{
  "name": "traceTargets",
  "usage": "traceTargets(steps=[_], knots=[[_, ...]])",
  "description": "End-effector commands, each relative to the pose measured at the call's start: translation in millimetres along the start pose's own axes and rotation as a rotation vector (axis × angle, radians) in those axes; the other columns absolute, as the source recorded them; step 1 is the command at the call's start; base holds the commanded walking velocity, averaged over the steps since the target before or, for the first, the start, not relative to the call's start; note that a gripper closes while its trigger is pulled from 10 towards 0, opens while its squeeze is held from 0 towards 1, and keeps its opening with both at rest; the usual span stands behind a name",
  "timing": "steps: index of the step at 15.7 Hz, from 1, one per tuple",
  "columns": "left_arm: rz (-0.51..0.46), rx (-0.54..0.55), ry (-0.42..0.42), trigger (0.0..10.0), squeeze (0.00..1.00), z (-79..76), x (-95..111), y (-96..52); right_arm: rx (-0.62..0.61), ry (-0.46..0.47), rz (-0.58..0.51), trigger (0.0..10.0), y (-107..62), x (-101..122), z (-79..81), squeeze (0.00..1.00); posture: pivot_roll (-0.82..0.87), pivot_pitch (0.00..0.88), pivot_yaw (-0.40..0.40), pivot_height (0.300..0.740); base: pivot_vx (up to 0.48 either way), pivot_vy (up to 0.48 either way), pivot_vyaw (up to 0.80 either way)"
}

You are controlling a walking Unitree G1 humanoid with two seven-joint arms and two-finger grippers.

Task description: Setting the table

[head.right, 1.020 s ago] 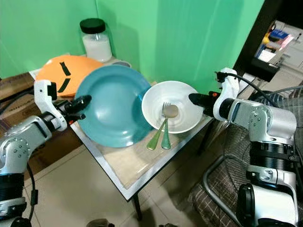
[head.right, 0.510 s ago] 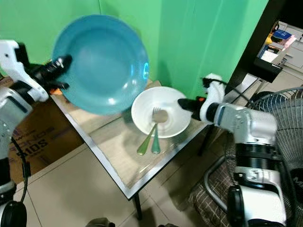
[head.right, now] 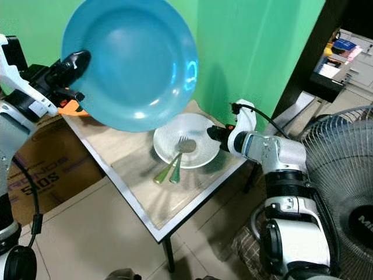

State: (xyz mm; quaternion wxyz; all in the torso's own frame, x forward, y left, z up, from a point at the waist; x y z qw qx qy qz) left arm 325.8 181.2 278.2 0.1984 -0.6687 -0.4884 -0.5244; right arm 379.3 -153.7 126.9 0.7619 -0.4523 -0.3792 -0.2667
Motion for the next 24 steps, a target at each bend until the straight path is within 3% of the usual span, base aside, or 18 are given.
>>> traceTargets(steps=[1,2,3,8,11,13,15,17,20,22,24], knots=[[-0.022,-0.019,0.014,0.0,0.00,-6.3,6.7,-1.7,0.000,-0.012,-0.043,10.0,0.5,13.6,3.2,0.00,0.09,0.000,-0.016,0.740,0.000,0.000,0.00],[-0.028,-0.027,0.007,0.0,0.00,-8.3,8.4,-1.7,-0.002,-0.009,-0.047,10.0,1.3,14.9,2.8,0.61,0.09,0.000,-0.016,0.740,0.000,0.000,0.00],[-0.033,-0.032,0.007,0.0,0.00,-9.6,10.0,-1.5,-0.007,-0.008,-0.051,10.0,1.4,16.1,1.6,1.00,0.10,0.000,-0.020,0.740,0.000,0.000,0.00],[-0.073,-0.068,0.046,0.0,0.00,-18.5,22.3,-4.1,0.008,-0.009,-0.116,10.0,-11.1,29.8,-7.5,1.00,0.10,0.000,-0.022,0.740,0.000,0.000,0.00],[-0.091,-0.094,0.051,0.0,0.00,-23.8,24.8,-8.3,0.061,-0.089,-0.179,10.0,-31.0,41.7,-6.5,1.00,0.10,0.000,-0.017,0.740,0.000,0.000,0.00],[-0.077,-0.165,0.024,0.0,0.00,-36.8,17.2,-16.4,0.185,-0.171,-0.308,10.0,-64.0,58.2,7.3,1.00,0.09,0.000,-0.004,0.740,0.000,0.000,0.00],[-0.081,-0.192,0.002,0.0,0.00,-42.5,14.7,-19.1,0.214,-0.238,-0.355,10.0,-76.7,61.9,13.7,1.00,0.09,0.000,-0.003,0.740,0.000,0.000,0.00],[-0.125,-0.182,-0.055,0.0,0.00,-42.4,14.0,-26.3,0.078,-0.395,-0.535,10.0,-104.1,75.5,10.6,1.00,0.07,0.000,0.015,0.740,0.000,0.000,0.00],[-0.103,-0.182,-0.116,0.0,0.00,-40.3,2.3,-36.6,-0.026,-0.459,-0.582,10.0,-121.1,75.5,6.8,1.00,0.05,0.000,0.027,0.740,0.000,0.000,0.00],[-0.077,-0.280,-0.153,0.0,0.00,-65.8,-7.2,-36.0,0.020,-0.422,-0.659,10.0,-141.2,56.6,31.5,1.00,0.02,0.000,0.042,0.740,0.000,0.000,0.00],[-0.072,-0.282,-0.147,0.0,0.00,-74.6,-13.3,-32.8,-0.059,-0.434,-0.708,10.0,-148.6,47.0,42.2,1.00,-0.01,0.000,0.058,0.740,0.000,0.000,0.00]])
Point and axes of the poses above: a point about 5 cm out from each wrist's last joint towards the gripper, its own y axis pointing out of the wrist towards the gripper, its own x axis along the axis of the wrist's last joint, z = x × y, the point moved 3 cm from there along y, pointing out of the wrist towards the gripper, and after that the axes turned 12 degrees about -y, right-handed, at the moved point
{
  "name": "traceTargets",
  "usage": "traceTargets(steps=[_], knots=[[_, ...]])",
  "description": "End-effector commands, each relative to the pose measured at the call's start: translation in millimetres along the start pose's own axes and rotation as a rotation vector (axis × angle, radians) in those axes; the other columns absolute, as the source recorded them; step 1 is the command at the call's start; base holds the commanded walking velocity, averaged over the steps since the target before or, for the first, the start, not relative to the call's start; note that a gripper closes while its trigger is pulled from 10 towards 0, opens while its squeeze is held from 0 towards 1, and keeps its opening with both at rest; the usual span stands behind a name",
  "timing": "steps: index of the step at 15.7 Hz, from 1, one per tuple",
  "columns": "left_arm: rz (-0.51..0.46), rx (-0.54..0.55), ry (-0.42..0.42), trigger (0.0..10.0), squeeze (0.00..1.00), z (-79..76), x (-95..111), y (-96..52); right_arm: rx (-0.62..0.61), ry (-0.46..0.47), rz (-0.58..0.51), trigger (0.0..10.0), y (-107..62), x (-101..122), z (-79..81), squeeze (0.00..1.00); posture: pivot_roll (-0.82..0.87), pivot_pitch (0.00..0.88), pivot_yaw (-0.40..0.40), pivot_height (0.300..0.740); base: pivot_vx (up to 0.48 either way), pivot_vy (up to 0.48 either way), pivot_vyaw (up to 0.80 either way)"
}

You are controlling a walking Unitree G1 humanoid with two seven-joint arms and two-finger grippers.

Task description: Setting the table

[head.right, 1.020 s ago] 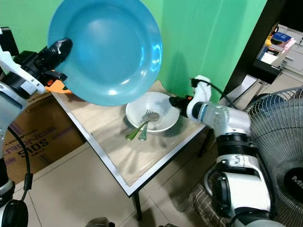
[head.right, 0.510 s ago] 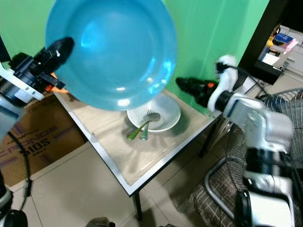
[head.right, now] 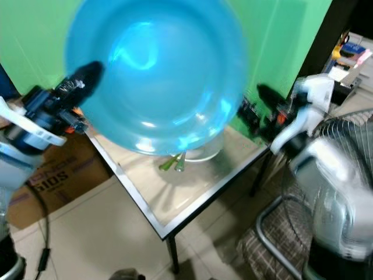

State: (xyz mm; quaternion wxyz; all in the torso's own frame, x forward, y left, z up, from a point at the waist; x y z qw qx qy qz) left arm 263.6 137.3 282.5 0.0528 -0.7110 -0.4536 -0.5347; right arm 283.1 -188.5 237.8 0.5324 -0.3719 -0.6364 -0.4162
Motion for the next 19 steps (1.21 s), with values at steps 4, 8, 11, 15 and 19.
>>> traceTargets(steps=[4,8,11,15,19], knots=[[-0.072,0.019,0.047,0.0,0.00,-13.8,5.5,1.9,-0.196,-0.042,-0.126,10.0,-9.4,22.7,9.7,1.00,-0.03,0.000,0.046,0.740,0.000,0.000,-0.78],[-0.084,0.050,0.136,0.0,0.00,-17.4,9.9,-0.5,-0.319,-0.067,-0.155,10.0,-8.0,31.6,2.2,0.00,-0.01,0.000,-0.004,0.740,0.000,0.000,-0.79],[-0.079,0.067,0.153,0.0,0.00,-20.1,6.0,-3.3,-0.332,-0.098,-0.197,10.0,-4.9,39.9,4.6,0.00,0.00,0.000,-0.020,0.740,0.000,0.000,-0.80],[-0.054,0.161,0.242,0.0,0.00,-16.8,-2.0,-12.3,-0.351,-0.084,-0.192,10.0,1.6,35.7,11.2,0.00,0.04,0.000,-0.068,0.740,0.000,0.000,-0.80],[-0.079,0.236,0.324,0.0,0.00,-6.4,3.3,-16.6,-0.403,-0.073,-0.136,10.0,-0.5,23.2,3.9,0.00,0.04,0.000,-0.082,0.740,0.000,0.000,-0.80]])
Point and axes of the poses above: a point about 5 cm out from each wrist's last joint towards the gripper, its own y axis pointing out of the wrist towards the gripper, its own x axis along the axis of the wrist's last joint, z = x × y, the point moved 3 cm from there along y, pointing out of the wrist towards the gripper, and after that the axes turned 12 degrees about -y, right-handed, at the moved point
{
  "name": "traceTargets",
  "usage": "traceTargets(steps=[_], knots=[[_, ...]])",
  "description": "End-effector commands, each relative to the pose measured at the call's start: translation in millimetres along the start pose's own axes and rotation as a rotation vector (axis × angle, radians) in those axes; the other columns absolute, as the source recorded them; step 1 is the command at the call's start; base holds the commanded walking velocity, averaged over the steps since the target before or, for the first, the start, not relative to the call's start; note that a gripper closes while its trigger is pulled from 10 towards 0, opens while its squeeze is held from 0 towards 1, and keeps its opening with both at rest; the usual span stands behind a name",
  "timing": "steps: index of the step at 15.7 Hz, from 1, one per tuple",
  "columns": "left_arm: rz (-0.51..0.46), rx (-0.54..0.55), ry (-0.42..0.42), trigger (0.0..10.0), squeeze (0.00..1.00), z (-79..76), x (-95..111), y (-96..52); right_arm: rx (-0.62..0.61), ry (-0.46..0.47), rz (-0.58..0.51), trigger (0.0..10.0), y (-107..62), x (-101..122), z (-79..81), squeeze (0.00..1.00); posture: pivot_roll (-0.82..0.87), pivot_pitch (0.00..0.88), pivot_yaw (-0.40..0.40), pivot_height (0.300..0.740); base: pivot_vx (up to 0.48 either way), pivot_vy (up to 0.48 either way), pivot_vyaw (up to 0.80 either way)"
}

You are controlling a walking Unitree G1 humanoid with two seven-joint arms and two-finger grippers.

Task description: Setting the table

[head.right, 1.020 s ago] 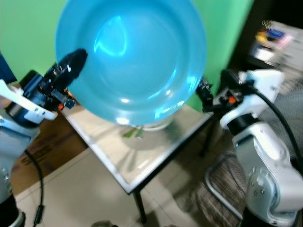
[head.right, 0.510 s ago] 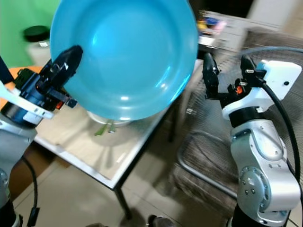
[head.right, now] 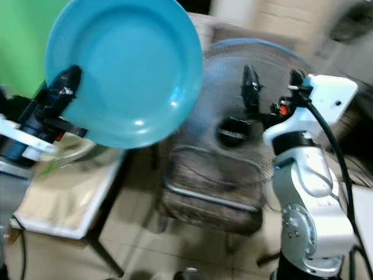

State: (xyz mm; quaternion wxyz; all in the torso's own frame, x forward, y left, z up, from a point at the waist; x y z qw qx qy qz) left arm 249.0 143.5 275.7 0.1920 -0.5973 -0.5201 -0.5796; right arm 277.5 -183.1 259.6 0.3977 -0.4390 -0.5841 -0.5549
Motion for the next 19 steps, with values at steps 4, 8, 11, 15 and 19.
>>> traceTargets(steps=[4,8,11,15,19], knots=[[0.112,-0.009,0.143,0.0,0.00,2.3,-37.3,13.4,0.060,-0.091,0.147,10.0,-14.4,-35.0,7.8,0.00,0.01,0.000,-0.024,0.740,0.000,0.000,-0.80],[0.024,0.160,0.204,0.0,0.00,23.7,-49.4,6.8,0.003,-0.148,0.150,10.0,-17.8,-45.6,9.4,0.00,0.00,0.000,-0.025,0.740,0.000,0.000,-0.80],[0.028,0.241,0.259,0.0,0.00,38.8,-49.2,-1.5,0.000,-0.142,0.131,10.0,-15.8,-47.4,17.2,0.00,0.01,0.000,-0.030,0.740,0.000,0.000,-0.80],[-0.099,0.259,0.182,0.0,0.00,40.5,-30.9,6.8,-0.032,-0.127,0.115,10.0,-20.4,-45.2,14.8,0.00,-0.01,0.000,-0.009,0.740,0.000,0.000,-0.80],[0.038,0.208,0.173,0.0,0.00,39.6,-59.5,6.6,-0.089,-0.160,0.190,10.0,-25.8,-56.7,5.6,0.00,-0.05,0.000,0.027,0.740,0.000,0.000,-0.80]])
Point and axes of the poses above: a point about 5 cm out from each wrist's last joint towards the gripper, its own y axis pointing out of the wrist towards the gripper, its own x axis along the axis of the wrist's last joint, z = x × y, the point moved 3 cm from there along y, pointing out of the wrist towards the gripper, and after that the axes turned 12 degrees about -y, right-handed, at the moved point
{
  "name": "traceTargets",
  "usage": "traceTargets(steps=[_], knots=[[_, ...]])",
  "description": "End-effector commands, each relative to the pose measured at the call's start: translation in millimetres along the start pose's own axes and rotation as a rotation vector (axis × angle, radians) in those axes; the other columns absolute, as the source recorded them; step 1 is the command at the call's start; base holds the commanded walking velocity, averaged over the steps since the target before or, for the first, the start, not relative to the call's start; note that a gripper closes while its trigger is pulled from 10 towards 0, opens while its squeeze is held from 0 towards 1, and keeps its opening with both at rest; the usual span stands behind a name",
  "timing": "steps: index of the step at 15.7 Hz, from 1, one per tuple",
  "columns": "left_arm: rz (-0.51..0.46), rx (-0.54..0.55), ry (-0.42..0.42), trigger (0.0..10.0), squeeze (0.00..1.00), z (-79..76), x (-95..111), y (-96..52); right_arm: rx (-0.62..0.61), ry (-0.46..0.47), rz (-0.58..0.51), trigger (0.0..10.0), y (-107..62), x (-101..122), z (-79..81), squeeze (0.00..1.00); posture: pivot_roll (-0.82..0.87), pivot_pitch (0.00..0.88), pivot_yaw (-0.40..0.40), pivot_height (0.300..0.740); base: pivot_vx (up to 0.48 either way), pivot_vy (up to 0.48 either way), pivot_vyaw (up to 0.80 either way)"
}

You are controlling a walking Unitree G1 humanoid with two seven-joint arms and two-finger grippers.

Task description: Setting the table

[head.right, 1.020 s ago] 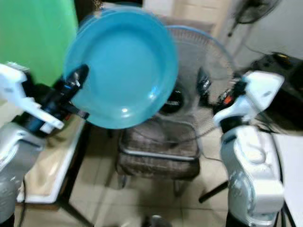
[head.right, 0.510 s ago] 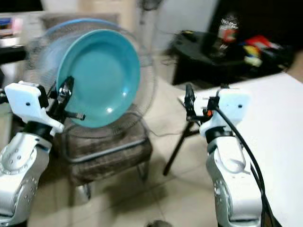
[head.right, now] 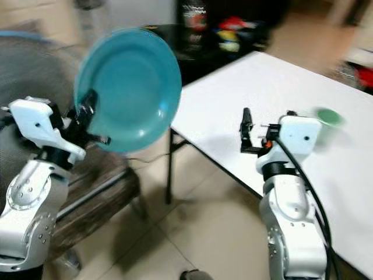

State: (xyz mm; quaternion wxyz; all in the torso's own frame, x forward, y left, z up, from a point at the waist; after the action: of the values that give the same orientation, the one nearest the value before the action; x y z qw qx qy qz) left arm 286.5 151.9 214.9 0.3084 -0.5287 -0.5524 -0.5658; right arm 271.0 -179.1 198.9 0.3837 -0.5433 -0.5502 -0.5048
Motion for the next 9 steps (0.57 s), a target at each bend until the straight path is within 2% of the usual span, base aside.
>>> traceTargets(steps=[1,4,5,6,9], knots=[[0.031,-0.011,0.012,0.0,0.00,-1.1,-6.4,1.6,-0.024,-0.017,0.023,10.0,-0.8,-3.7,-3.6,0.00,-0.05,0.000,0.032,0.740,0.000,0.000,-0.80],[0.023,-0.004,0.018,0.0,0.00,0.3,-5.7,3.6,-0.006,-0.041,0.032,10.0,0.0,-6.6,-1.8,0.00,-0.05,0.000,0.034,0.740,0.000,0.000,-0.80],[0.017,0.021,0.034,9.1,0.00,2.4,-5.0,4.2,0.014,-0.050,0.046,10.0,0.7,-9.3,1.5,0.00,-0.05,0.000,0.036,0.740,0.000,0.000,-0.79],[0.022,0.050,0.099,10.0,0.00,6.1,-7.4,3.2,0.016,-0.048,0.052,10.0,0.7,-9.5,3.0,0.00,-0.05,0.000,0.038,0.740,0.000,0.000,-0.78],[0.060,0.030,0.091,10.0,0.00,2.6,-14.2,-1.8,0.000,-0.035,0.084,10.0,-3.6,-15.0,0.6,0.00,-0.06,0.000,0.040,0.740,0.000,0.000,-0.78]])
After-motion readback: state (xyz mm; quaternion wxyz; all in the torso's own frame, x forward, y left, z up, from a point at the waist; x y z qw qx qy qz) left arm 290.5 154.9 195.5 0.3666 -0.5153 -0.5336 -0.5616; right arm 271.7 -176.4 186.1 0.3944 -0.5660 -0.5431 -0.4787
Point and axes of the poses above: a point about 5 cm out from each wrist's last joint towards the gripper, its own y axis pointing out of the wrist towards the gripper, its own x axis along the axis of the wrist's last joint, z = x × y, the point moved 3 cm from there along y, pointing out of the wrist towards the gripper, and after that the axes turned 12 degrees about -y, right-handed, at the moved point
